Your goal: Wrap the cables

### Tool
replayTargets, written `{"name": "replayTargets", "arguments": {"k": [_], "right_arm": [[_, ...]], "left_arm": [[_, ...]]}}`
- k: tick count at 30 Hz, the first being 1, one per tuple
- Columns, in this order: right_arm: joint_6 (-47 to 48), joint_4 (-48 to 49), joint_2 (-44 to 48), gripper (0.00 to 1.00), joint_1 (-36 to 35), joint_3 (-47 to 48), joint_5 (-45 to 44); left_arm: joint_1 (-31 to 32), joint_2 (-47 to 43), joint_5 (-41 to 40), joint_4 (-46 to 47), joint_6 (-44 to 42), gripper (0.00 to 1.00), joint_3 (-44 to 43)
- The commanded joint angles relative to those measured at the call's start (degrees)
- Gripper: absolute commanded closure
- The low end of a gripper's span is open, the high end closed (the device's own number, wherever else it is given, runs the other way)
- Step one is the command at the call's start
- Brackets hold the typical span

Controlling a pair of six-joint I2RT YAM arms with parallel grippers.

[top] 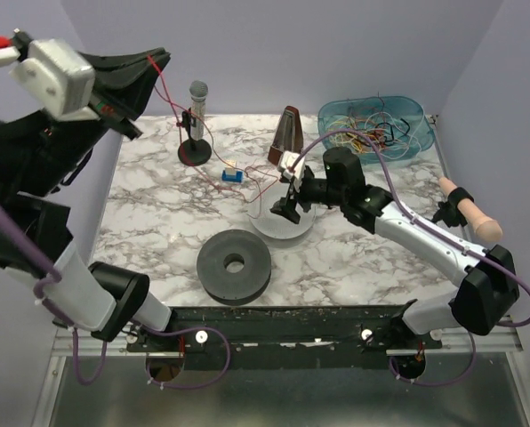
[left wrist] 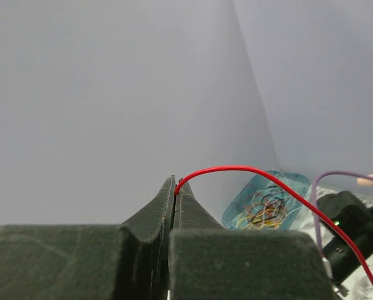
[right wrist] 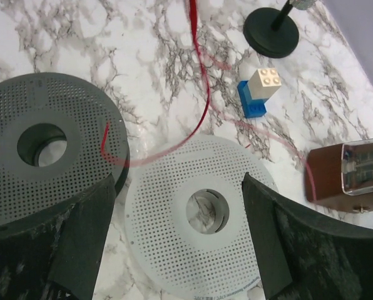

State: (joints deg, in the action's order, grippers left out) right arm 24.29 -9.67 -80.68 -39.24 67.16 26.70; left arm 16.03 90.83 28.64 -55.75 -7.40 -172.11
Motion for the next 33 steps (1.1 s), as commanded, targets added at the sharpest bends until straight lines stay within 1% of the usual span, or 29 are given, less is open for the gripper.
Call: {"name": "replayTargets", "arguments": {"k": [1,3,5,6,8,10,11,13,16,19,22,24,27,29,31,33], "right_arm": [[1.46,14.04,4.12,0.10,0.04,-8.68,5.02],[1.63,19.40,4.92,0.09,0.04,-12.38,6.43],[2.69,20.39,3.96,0.09,0.04,-13.01,6.00],[2.43,20.83,3.00,0.10,0.04,-12.93,4.26],[1.11,24.15,1.50,0.11,0.04,-13.97,-0.83],[-0.91,30.47,1.40,0.11,-0.04,-16.86,-6.19],[-0.92,33.46,2.10,0.11,-0.04,-19.06,-7.18],[-1.44,40.14,4.04,0.11,-0.04,-22.58,-6.84],[-0.48,44.82,4.31,0.11,0.04,-25.40,-6.30],[1.10,44.91,1.94,0.12,0.04,-24.53,-8.32],[1.63,47.28,0.88,0.13,0.04,-24.44,-13.67],[2.51,47.11,0.36,0.13,0.04,-23.65,-16.40],[4.79,47.03,-1.22,0.13,0.04,-21.99,-18.08],[4.88,45.28,-2.37,0.14,0.04,-20.32,-20.19],[5.85,42.73,-1.50,0.16,0.04,-20.92,-18.54],[6.46,40.71,0.96,0.16,0.04,-23.29,-13.02]], "left_arm": [[0.05,-5.21,5.28,-0.59,6.78,1.00,0.11],[-0.12,-6.97,6.59,-0.59,7.13,1.00,1.94],[-0.56,-8.64,7.56,-0.59,7.13,1.00,4.05],[-0.82,-9.26,8.09,-0.59,8.79,1.00,4.94],[-1.35,-10.31,9.15,-0.77,8.89,1.00,6.08],[-1.88,-11.54,9.41,-0.77,8.98,1.00,6.87],[-2.06,-11.98,9.67,-0.51,9.07,1.00,7.23],[-2.41,-12.78,10.81,-0.42,9.42,1.00,8.19],[-2.67,-13.22,12.31,-0.24,10.21,1.00,9.25],[-2.94,-13.13,12.49,0.55,10.82,1.00,8.99],[-3.02,-13.22,12.66,0.73,10.74,1.00,8.99],[-3.02,-13.39,13.02,0.55,10.74,1.00,9.07],[-2.94,-13.48,13.10,0.46,10.47,1.00,8.90],[-3.02,-13.39,13.19,0.55,10.39,1.00,8.81],[-2.94,-13.48,13.10,0.29,10.21,1.00,9.07],[-3.02,-13.39,13.19,0.02,9.77,1.00,8.99]]}}
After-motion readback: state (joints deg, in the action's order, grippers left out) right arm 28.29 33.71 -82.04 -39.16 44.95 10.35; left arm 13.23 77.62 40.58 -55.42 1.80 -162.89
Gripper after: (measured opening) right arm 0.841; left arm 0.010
